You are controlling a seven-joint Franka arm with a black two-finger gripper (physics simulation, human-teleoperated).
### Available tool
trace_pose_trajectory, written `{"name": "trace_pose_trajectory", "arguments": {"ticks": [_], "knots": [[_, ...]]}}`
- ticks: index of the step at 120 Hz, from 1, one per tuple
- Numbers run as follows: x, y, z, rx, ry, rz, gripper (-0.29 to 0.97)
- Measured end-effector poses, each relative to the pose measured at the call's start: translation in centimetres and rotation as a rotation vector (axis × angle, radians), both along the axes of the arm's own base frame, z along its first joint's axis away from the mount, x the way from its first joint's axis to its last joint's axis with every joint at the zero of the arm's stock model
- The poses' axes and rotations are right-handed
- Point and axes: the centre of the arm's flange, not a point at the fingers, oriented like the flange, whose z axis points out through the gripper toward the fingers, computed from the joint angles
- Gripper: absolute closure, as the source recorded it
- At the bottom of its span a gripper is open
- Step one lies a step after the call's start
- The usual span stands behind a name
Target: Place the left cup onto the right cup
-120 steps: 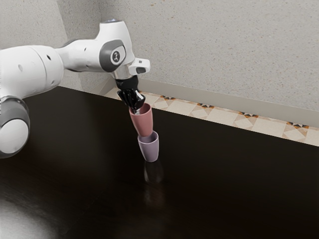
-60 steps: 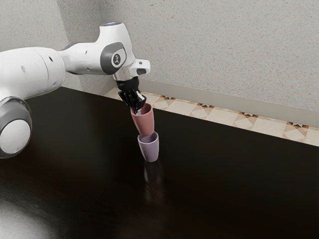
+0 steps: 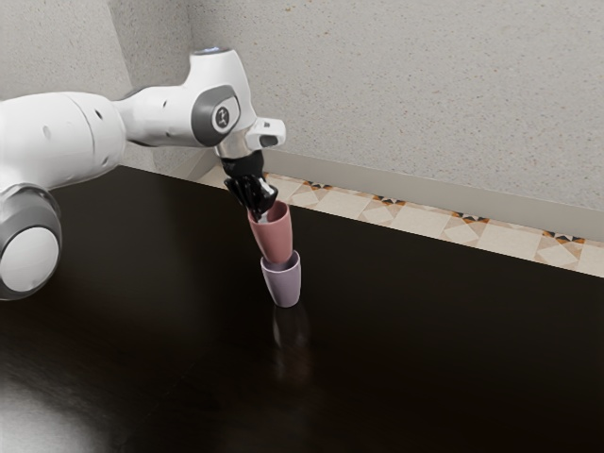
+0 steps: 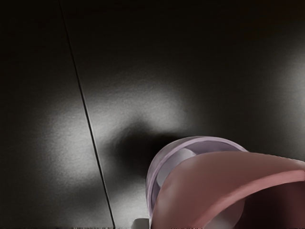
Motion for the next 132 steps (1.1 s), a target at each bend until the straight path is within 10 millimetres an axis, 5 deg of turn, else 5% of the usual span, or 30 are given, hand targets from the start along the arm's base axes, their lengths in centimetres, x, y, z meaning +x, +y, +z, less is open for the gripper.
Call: {"name": "trace_pose_trajectory", "arguments": {"ticks": [17,41,63,132], "knots": [[0.0,-0.1,-0.2,-0.001,0.003,-0.001,0.76],[-0.1,-0.2,-0.9,-0.009,0.017,-0.001,0.35],[-0.2,-0.1,-0.7,-0.011,0.015,-0.001,0.15],[-1.7,-0.1,4.5,-0.022,0.001,-0.023,0.01]]}}
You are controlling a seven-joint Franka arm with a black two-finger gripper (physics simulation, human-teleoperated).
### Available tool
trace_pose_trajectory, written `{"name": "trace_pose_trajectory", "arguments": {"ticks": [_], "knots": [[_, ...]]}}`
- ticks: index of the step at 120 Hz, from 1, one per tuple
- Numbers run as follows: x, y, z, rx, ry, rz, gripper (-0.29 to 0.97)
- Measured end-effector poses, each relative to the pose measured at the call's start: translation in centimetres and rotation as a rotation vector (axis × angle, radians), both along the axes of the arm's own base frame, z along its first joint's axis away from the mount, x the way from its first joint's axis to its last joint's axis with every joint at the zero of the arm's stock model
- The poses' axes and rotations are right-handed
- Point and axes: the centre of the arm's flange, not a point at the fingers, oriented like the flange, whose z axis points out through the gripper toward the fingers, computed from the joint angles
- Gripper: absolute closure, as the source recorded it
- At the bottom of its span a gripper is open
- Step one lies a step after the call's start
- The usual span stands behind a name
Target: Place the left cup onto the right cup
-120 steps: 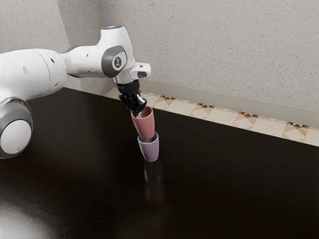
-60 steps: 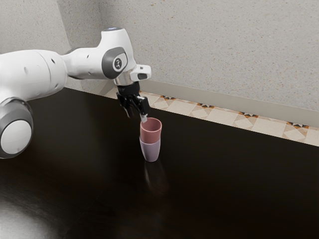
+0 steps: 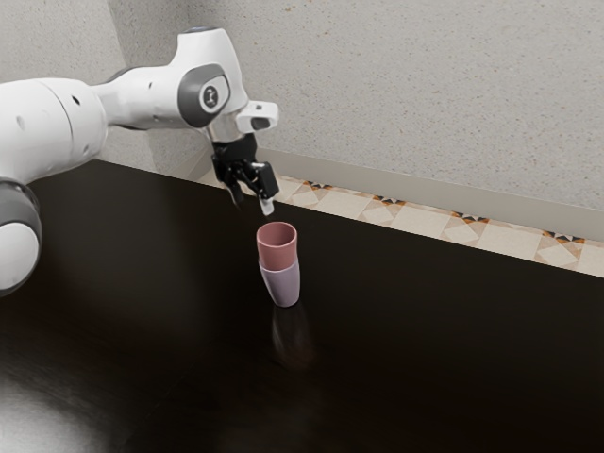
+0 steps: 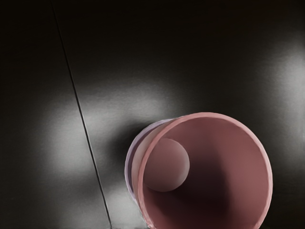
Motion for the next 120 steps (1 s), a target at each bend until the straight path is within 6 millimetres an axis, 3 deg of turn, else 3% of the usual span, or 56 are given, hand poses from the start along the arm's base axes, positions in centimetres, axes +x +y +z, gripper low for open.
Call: {"name": "trace_pose_trajectory", "arguments": {"ticks": [91,120], "knots": [[-6.4,1.5,12.6,0.042,-0.066,-0.017,0.0],[-7.4,1.7,14.6,0.049,-0.089,-0.015,0.0]]}}
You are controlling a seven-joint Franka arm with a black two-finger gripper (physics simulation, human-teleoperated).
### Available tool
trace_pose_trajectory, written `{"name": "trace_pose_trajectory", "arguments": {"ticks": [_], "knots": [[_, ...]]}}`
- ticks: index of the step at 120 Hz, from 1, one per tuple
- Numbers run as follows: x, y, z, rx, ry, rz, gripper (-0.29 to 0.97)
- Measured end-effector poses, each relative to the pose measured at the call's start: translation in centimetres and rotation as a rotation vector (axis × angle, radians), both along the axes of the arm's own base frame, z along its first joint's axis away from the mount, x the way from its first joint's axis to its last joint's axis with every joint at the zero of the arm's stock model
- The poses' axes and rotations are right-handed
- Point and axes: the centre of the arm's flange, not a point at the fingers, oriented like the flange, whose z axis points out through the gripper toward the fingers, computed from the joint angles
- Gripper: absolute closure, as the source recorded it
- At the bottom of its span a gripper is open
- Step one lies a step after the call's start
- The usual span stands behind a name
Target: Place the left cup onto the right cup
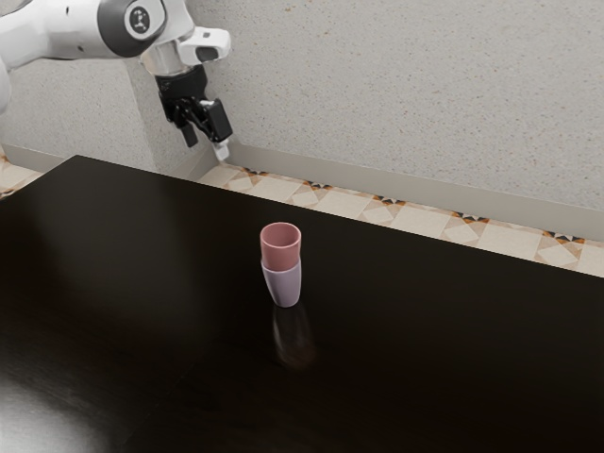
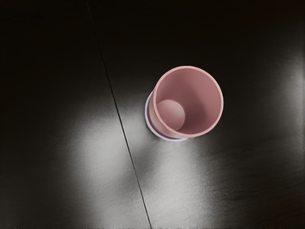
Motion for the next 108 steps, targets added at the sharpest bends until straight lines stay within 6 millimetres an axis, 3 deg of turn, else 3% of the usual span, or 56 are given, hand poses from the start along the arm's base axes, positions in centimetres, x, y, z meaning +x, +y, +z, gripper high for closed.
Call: {"name": "trace_pose_trajectory", "arguments": {"ticks": [108], "knots": [[-0.31,0.04,0.58,-0.001,-0.006,0.01,0.0]]}}
